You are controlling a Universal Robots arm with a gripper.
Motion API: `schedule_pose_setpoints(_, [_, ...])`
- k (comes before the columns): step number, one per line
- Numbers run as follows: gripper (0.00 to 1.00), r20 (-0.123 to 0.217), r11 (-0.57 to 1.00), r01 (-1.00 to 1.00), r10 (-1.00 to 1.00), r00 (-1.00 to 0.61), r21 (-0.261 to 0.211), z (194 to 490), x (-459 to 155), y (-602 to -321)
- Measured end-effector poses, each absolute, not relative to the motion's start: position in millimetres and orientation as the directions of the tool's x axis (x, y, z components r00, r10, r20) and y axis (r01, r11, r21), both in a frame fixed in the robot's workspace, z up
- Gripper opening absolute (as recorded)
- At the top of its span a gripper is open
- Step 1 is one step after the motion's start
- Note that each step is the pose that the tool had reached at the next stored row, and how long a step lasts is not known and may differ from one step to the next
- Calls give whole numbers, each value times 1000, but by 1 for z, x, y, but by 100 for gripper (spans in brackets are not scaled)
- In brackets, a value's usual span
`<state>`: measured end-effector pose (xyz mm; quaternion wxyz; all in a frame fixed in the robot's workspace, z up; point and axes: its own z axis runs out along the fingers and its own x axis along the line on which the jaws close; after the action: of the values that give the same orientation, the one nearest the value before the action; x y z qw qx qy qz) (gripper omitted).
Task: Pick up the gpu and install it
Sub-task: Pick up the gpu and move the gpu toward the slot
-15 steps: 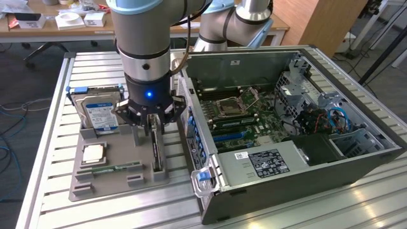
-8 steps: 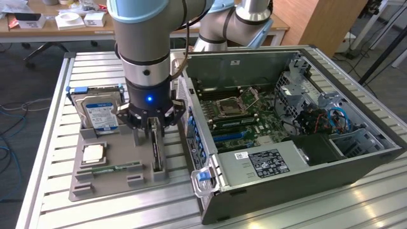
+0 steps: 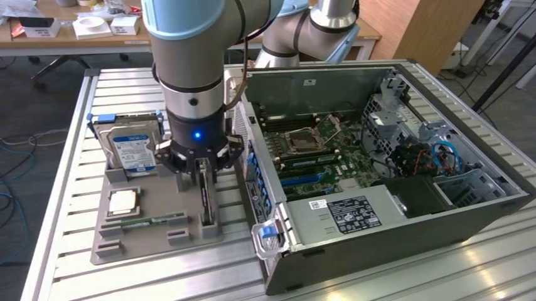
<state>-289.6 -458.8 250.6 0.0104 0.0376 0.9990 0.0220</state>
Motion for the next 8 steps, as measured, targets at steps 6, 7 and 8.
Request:
schedule_pose_setpoints(6, [41, -19, 996, 75, 76, -997, 45, 244, -290, -459])
schedule_pose_setpoints(7, [41, -19, 996, 75, 75, -997, 45, 243, -290, -459])
schedule_pose_setpoints(8, [41, -19, 996, 75, 76, -997, 45, 242, -290, -459])
